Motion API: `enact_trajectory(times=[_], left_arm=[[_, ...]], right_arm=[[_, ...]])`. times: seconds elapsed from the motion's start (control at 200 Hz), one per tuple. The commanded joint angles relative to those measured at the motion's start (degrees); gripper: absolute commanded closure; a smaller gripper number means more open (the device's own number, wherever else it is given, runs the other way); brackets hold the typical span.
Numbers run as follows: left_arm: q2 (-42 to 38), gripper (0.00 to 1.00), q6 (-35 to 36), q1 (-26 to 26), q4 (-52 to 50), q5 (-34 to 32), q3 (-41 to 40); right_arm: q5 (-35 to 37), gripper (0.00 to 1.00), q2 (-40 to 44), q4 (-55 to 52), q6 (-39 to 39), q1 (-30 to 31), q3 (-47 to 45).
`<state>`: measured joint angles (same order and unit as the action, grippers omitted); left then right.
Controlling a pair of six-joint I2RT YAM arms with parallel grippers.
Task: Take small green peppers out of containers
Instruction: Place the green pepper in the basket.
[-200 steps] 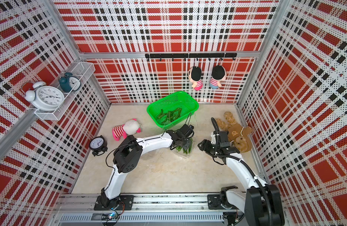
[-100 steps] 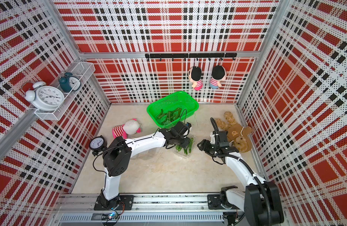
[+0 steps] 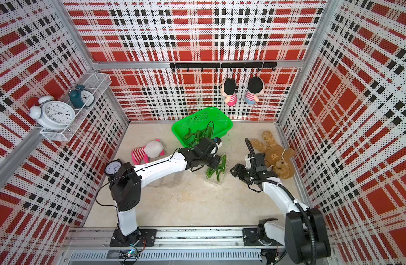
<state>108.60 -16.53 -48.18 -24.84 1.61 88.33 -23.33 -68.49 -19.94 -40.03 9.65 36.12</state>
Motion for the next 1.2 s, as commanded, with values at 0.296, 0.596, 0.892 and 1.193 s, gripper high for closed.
enact_trajectory(times=[0.296,0.596,0.892,1.193], left_arm=[[2.89,0.96,-4.28,15.57,12.18,3.86,11.42],[17.77,0.95,-7.0,25.7,19.29,4.18,14.64],[27.53,0.51,-7.34,28.06,15.62,3.45,20.21],[17.07,0.02,-4.83,27.19,5.72,0.44,25.71]], right_arm=[[2.27,0.32,-0.2,-7.97,5.55,0.46,8.71],[3.62,0.32,-2.41,-10.8,8.83,0.46,12.04],[3.91,0.32,-4.64,-13.46,12.34,0.46,16.13],[1.76,0.32,-3.08,-10.75,9.68,0.46,14.2]])
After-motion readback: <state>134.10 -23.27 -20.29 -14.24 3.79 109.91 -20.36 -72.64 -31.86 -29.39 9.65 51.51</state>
